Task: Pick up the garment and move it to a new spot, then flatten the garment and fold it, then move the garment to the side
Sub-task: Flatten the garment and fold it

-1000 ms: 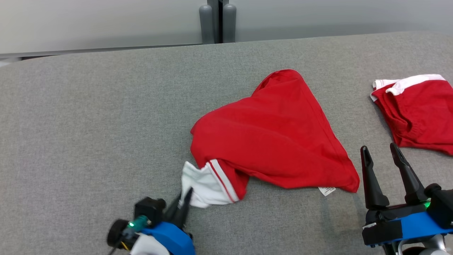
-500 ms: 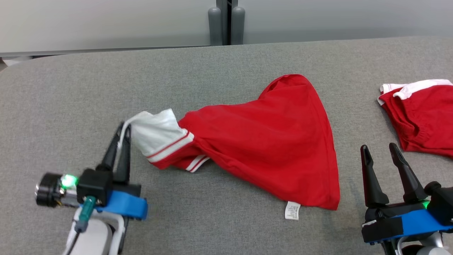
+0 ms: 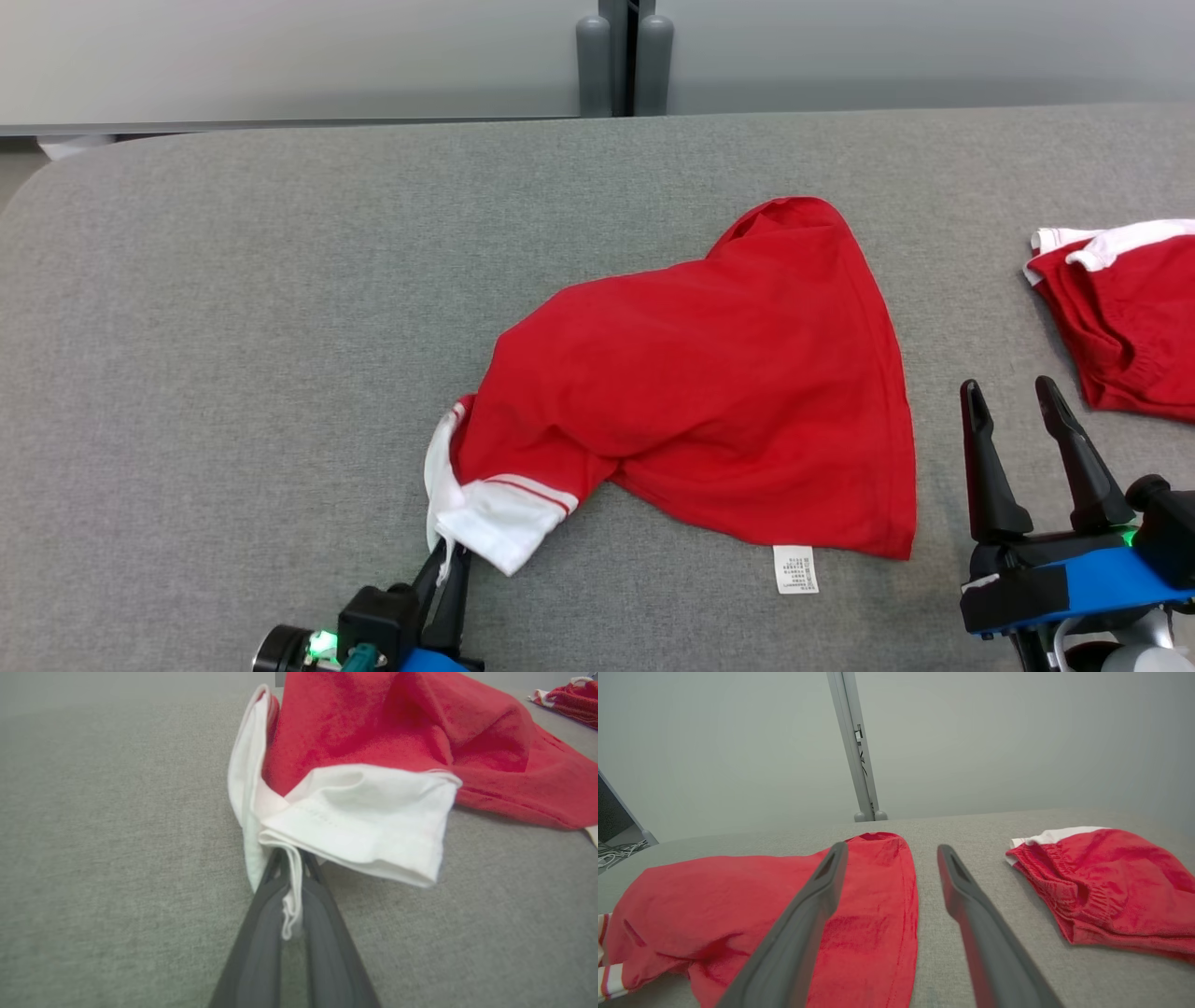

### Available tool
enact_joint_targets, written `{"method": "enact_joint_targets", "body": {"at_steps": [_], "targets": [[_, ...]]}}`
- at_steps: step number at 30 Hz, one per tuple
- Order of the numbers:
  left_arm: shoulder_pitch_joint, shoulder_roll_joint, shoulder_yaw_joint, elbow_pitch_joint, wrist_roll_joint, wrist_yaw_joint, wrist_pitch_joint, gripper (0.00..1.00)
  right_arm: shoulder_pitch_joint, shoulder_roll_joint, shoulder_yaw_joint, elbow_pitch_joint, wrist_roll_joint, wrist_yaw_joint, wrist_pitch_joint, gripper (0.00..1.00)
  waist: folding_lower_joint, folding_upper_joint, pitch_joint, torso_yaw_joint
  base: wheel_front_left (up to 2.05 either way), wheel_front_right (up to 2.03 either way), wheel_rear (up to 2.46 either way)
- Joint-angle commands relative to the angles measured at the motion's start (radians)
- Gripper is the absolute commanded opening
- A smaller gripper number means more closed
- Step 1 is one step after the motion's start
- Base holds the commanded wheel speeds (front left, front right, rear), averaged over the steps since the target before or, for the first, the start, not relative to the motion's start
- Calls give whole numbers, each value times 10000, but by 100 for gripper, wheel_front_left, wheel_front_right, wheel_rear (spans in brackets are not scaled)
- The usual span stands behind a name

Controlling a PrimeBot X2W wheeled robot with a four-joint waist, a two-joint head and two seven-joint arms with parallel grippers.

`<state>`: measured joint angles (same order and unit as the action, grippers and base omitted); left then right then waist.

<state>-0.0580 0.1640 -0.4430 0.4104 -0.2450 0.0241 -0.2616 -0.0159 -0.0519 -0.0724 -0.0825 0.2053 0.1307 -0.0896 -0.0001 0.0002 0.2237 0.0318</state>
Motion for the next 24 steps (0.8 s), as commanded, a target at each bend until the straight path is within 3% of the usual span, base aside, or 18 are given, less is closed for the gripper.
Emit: {"method": "enact_joint_targets", "body": {"at_steps": [1,16,24], "targets": [[-76,-78,184,-152,-45,-65,-39,100,-77,-14,-46,18,18,1,8,100,1,-2,-12,58,0,0,0],[640,122,2548,-2962,-54,-315,-42,100,270,-131,-228,-256,-140,1,183,100,1,-2,-720,342,0,0,0],[588,451,2954,-3370,-469,-466,344,100,640,-101,-370,-431,-338,1,326,100,1,-2,-1091,181,0,0,0]]}}
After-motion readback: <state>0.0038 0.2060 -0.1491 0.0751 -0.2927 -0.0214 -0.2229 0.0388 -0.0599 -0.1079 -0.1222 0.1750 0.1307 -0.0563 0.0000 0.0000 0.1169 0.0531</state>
